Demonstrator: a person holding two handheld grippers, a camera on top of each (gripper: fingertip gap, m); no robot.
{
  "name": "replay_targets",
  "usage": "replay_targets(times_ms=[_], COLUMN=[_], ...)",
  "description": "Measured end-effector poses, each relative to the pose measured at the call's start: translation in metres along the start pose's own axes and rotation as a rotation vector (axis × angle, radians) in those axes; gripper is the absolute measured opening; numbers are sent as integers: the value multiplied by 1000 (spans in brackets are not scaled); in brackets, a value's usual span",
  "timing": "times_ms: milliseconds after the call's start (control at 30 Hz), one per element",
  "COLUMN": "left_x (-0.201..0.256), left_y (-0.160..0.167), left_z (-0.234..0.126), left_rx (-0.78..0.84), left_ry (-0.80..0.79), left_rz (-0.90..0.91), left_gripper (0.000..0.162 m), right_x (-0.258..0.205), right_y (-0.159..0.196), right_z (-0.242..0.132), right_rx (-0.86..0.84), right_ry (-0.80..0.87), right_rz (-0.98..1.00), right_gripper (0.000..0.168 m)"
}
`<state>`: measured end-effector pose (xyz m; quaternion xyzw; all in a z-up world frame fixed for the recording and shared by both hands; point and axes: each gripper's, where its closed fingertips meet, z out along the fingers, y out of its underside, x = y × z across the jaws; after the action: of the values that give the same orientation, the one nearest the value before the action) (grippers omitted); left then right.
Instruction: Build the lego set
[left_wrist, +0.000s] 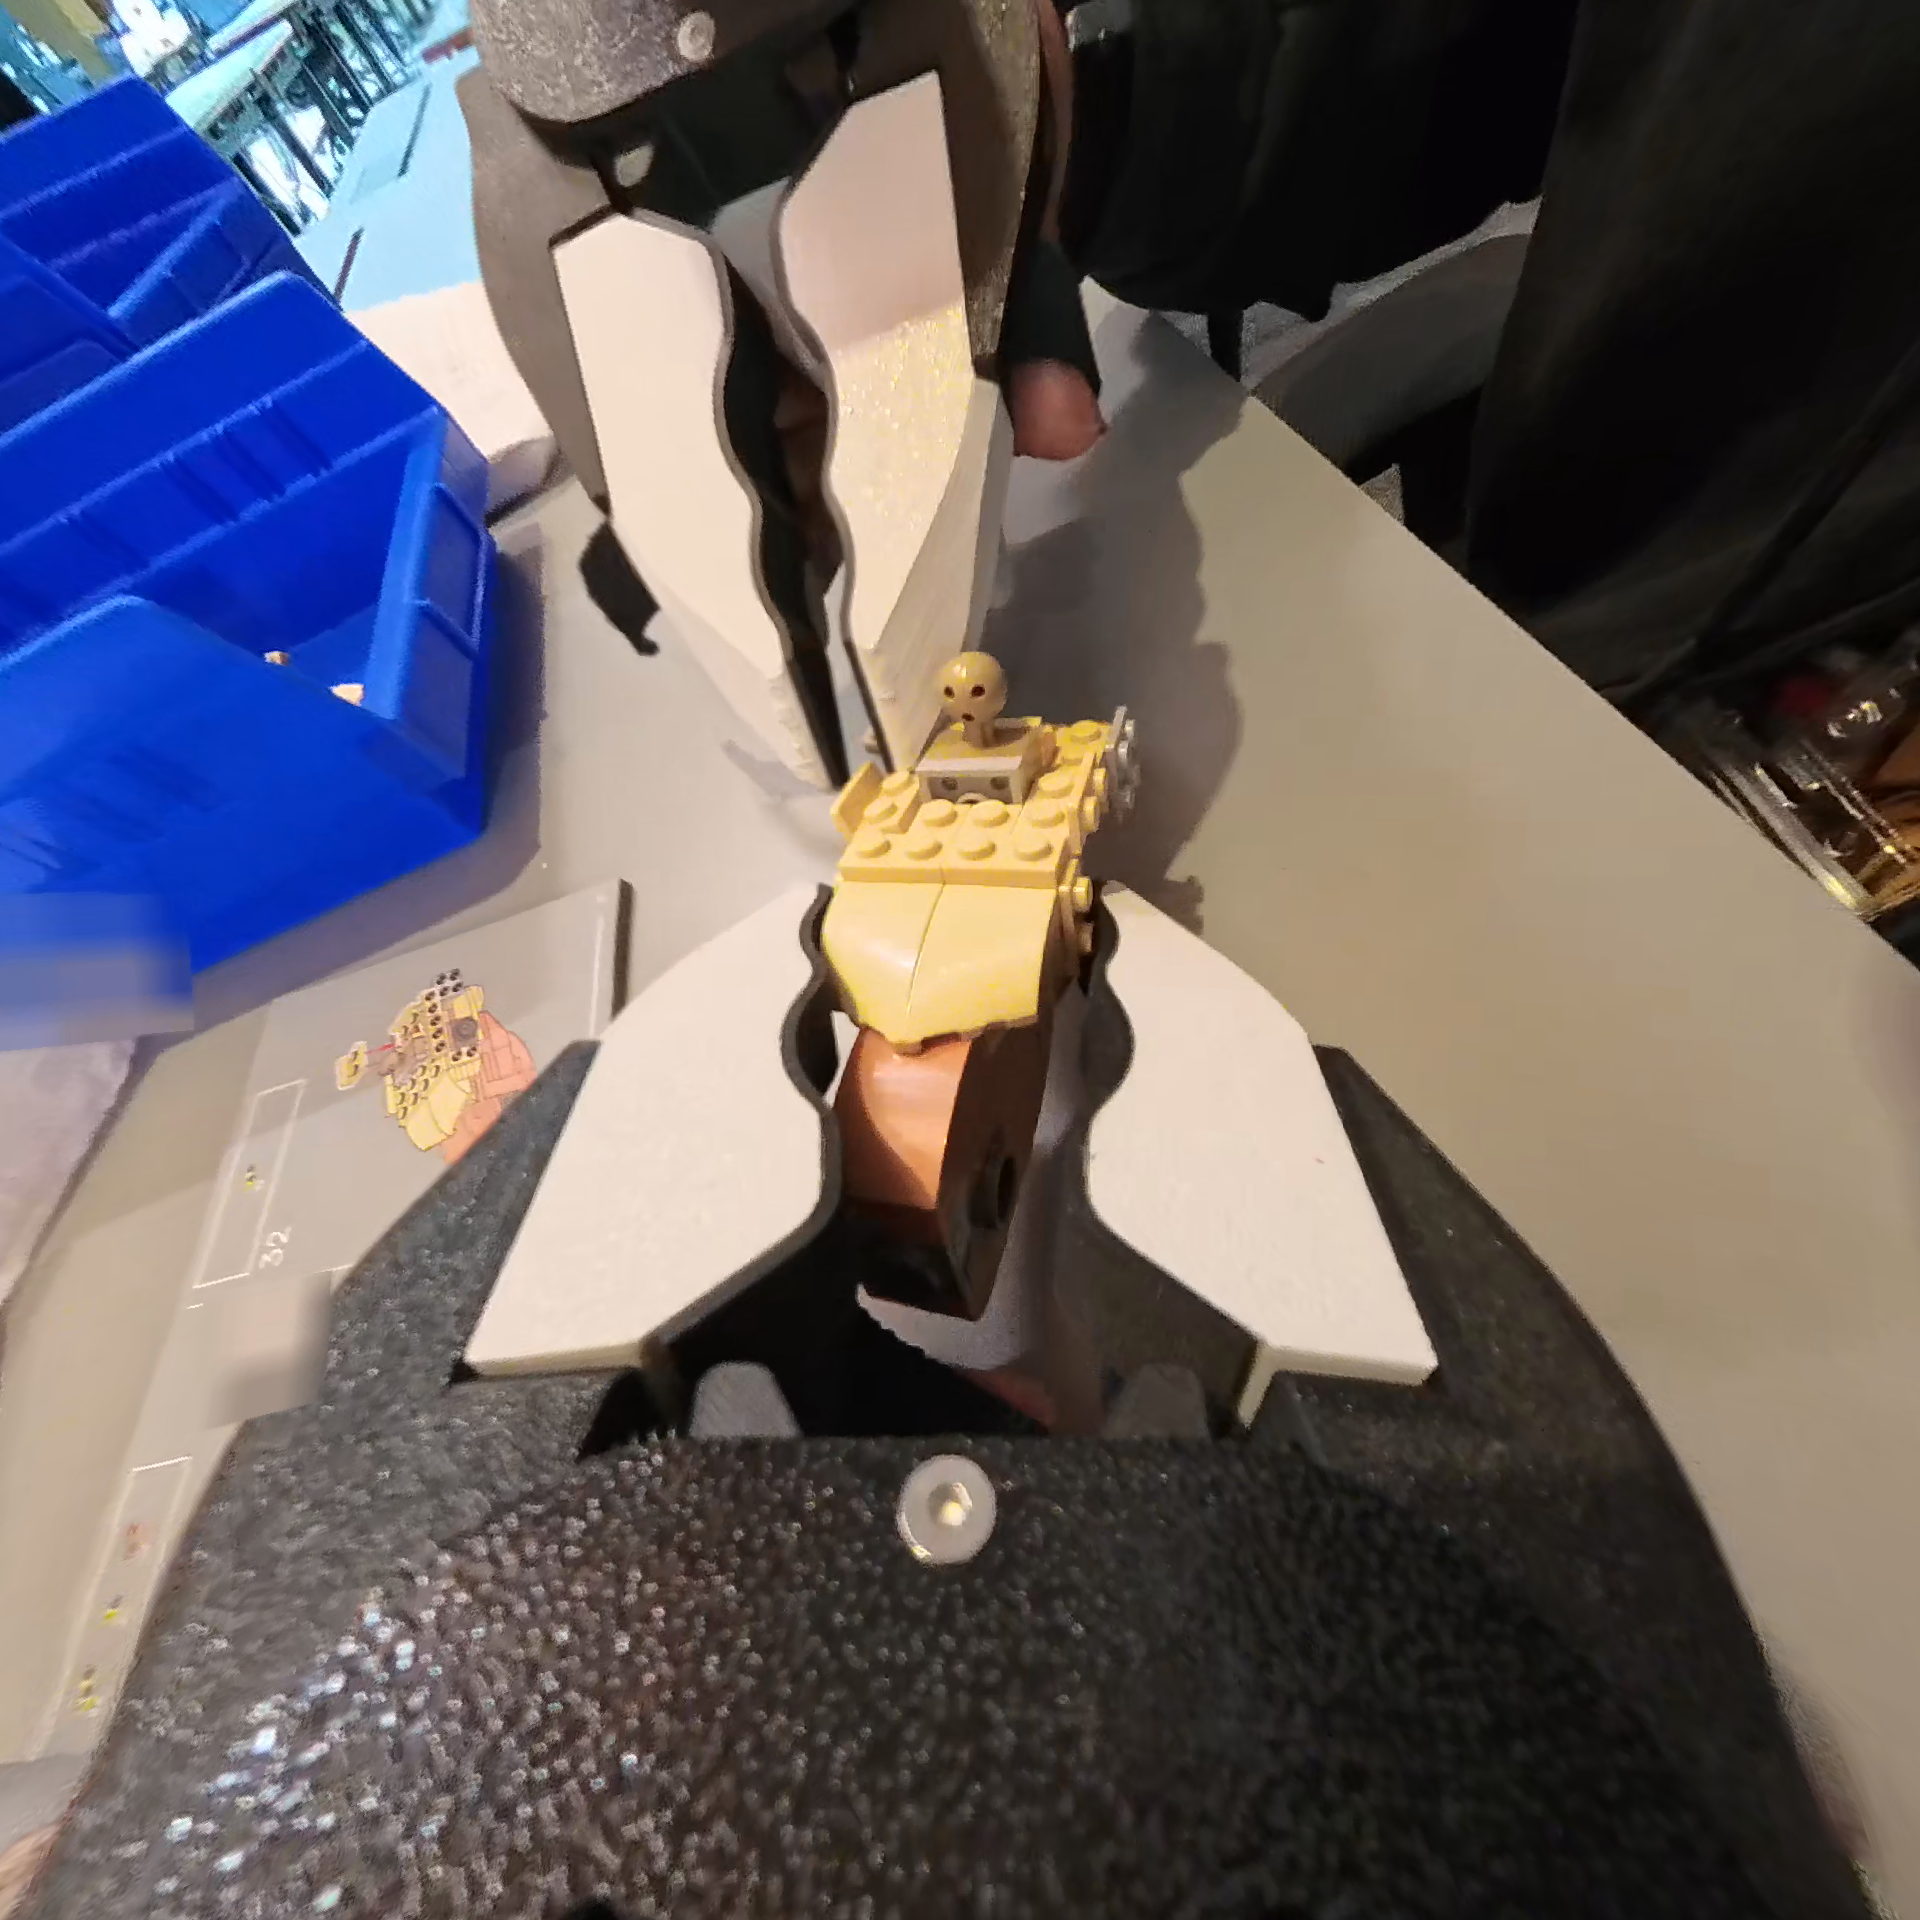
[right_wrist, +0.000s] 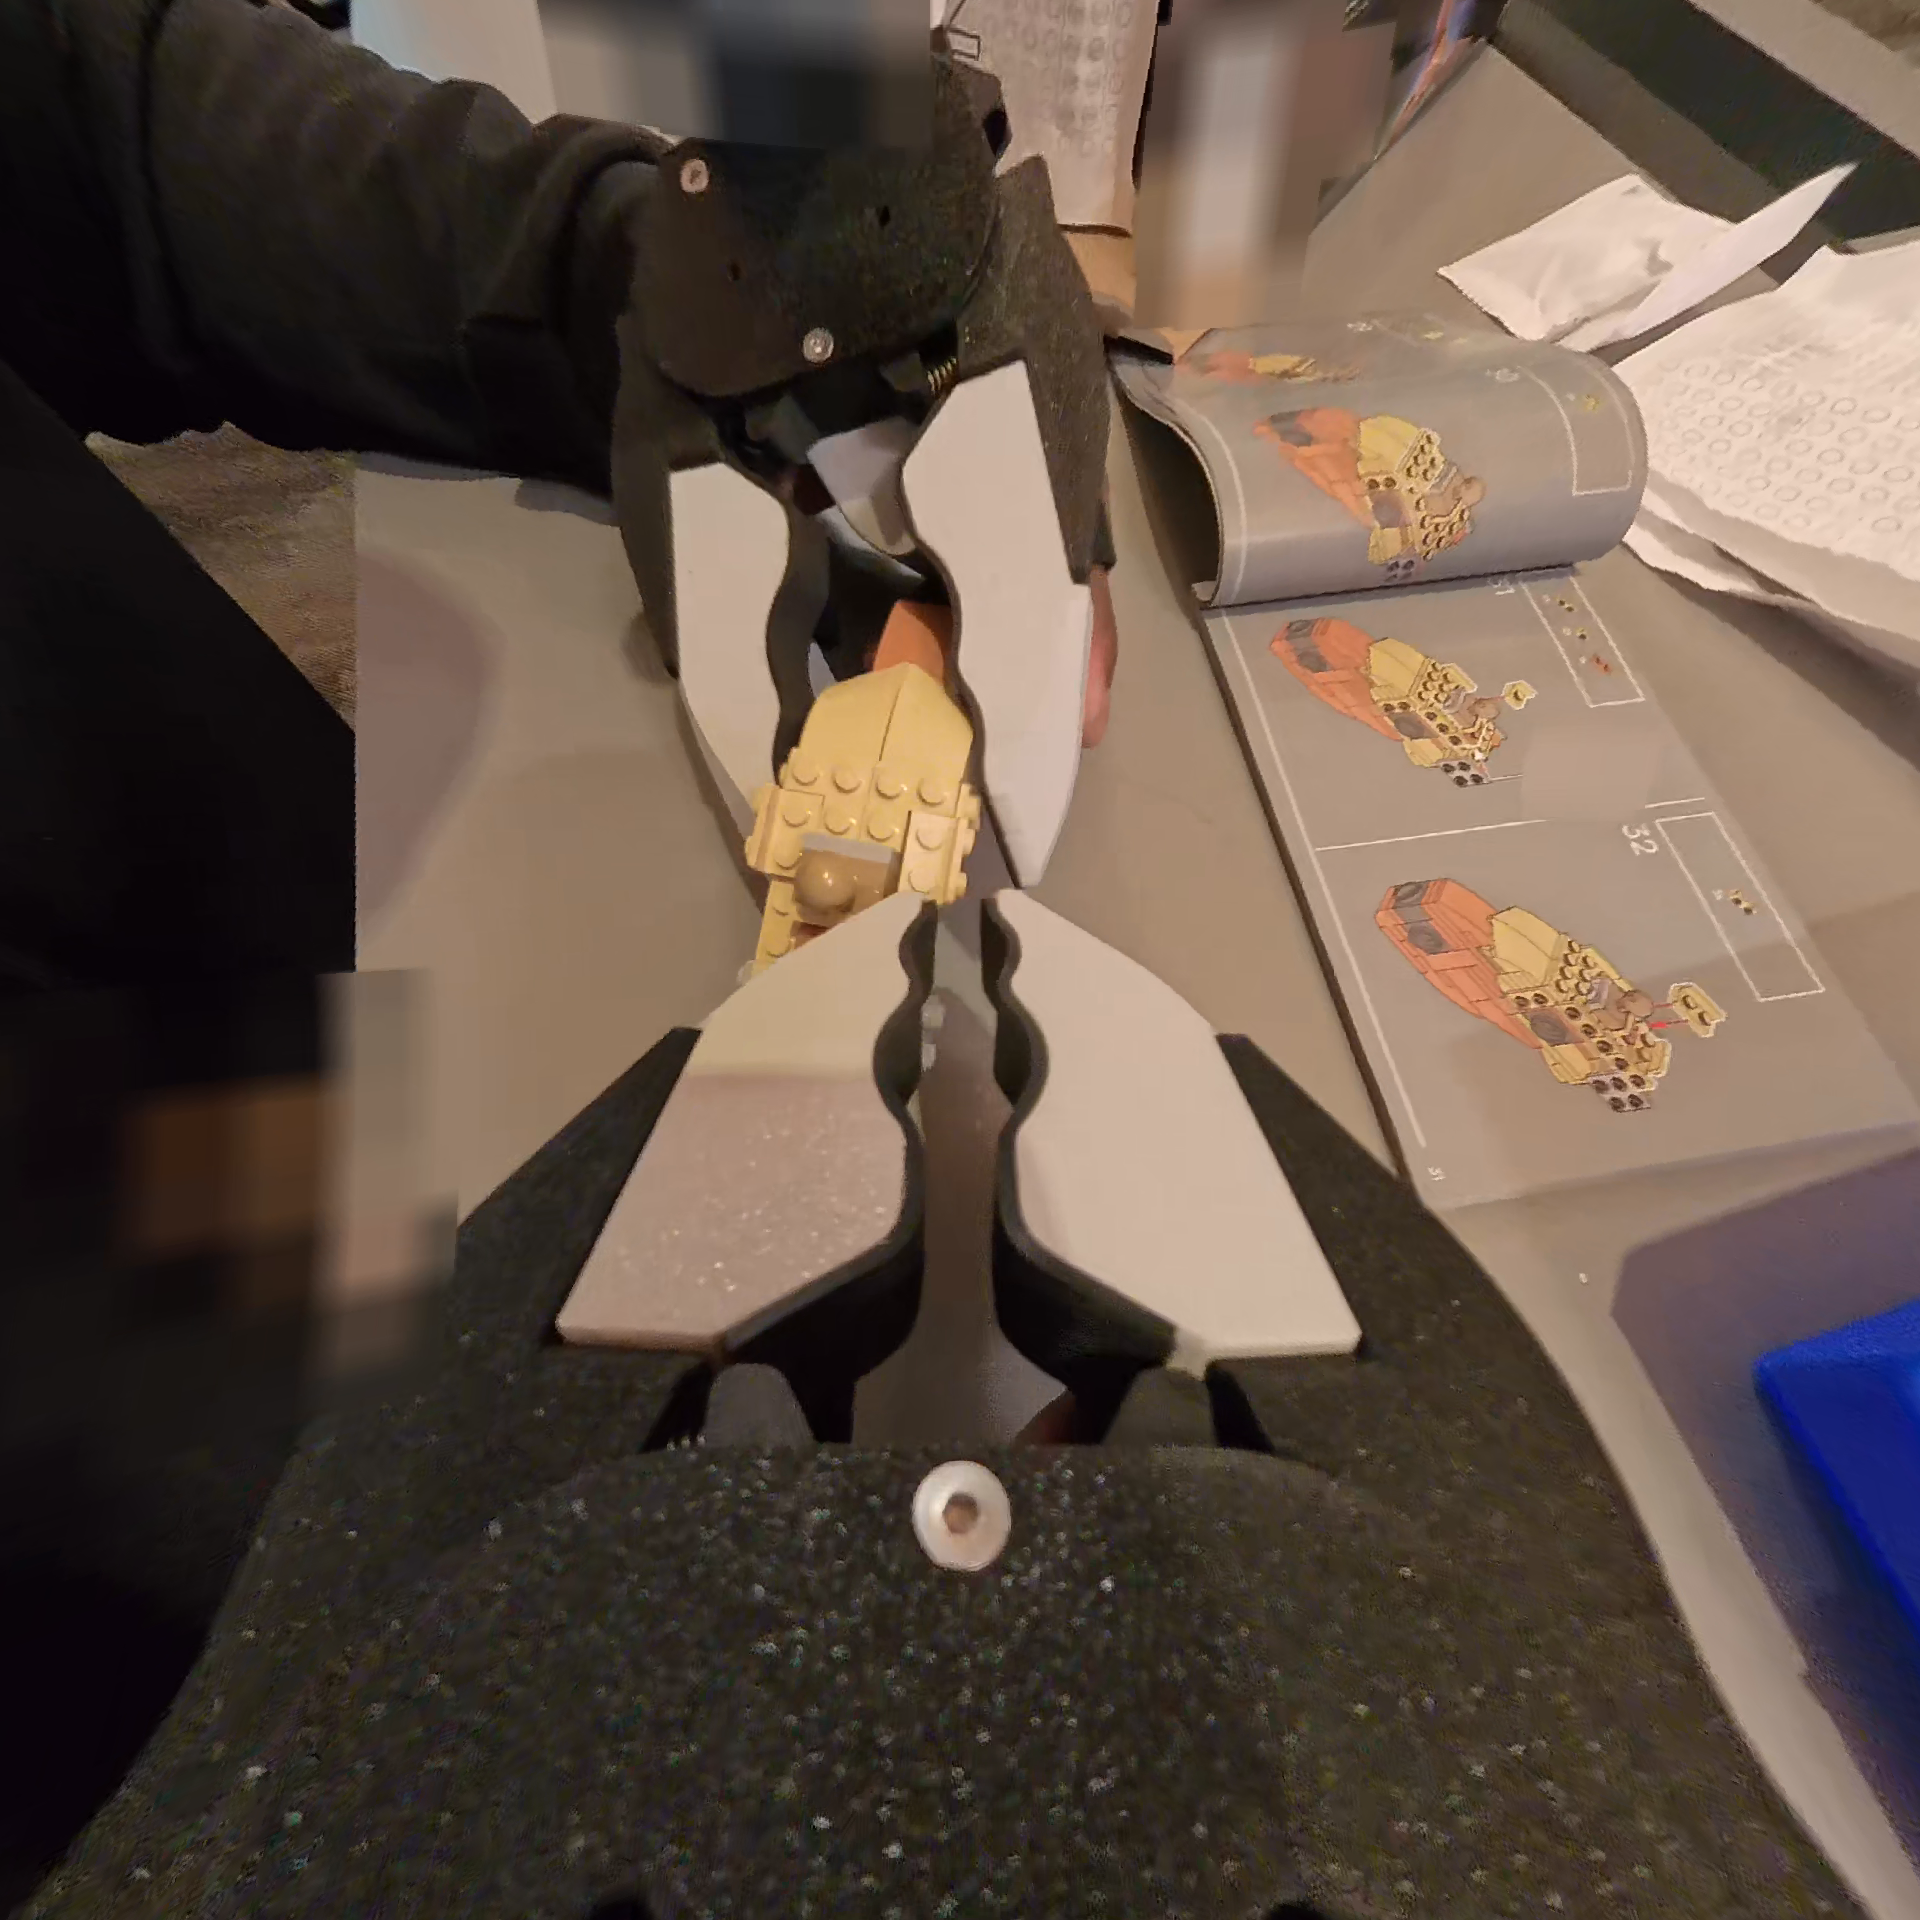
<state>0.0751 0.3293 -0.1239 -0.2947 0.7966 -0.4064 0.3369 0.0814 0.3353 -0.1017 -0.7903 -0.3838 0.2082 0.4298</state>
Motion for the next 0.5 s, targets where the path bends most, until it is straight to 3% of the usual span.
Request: replay_targets(times_ms=[300,500], left_x=[-2,-3], left_y=[-12,-48], left_z=[-9,-41], left_rx=[117,449], left_ry=[7,147], left_rz=[-11,-161], left_gripper=[45,45], right_x=[3,-7], right_y=[-21,-43], right_z=[-29,-50], right_rx=[161,495], right_ry=[46,15], right_rz=[-157,-459], right_gripper=[19,24])
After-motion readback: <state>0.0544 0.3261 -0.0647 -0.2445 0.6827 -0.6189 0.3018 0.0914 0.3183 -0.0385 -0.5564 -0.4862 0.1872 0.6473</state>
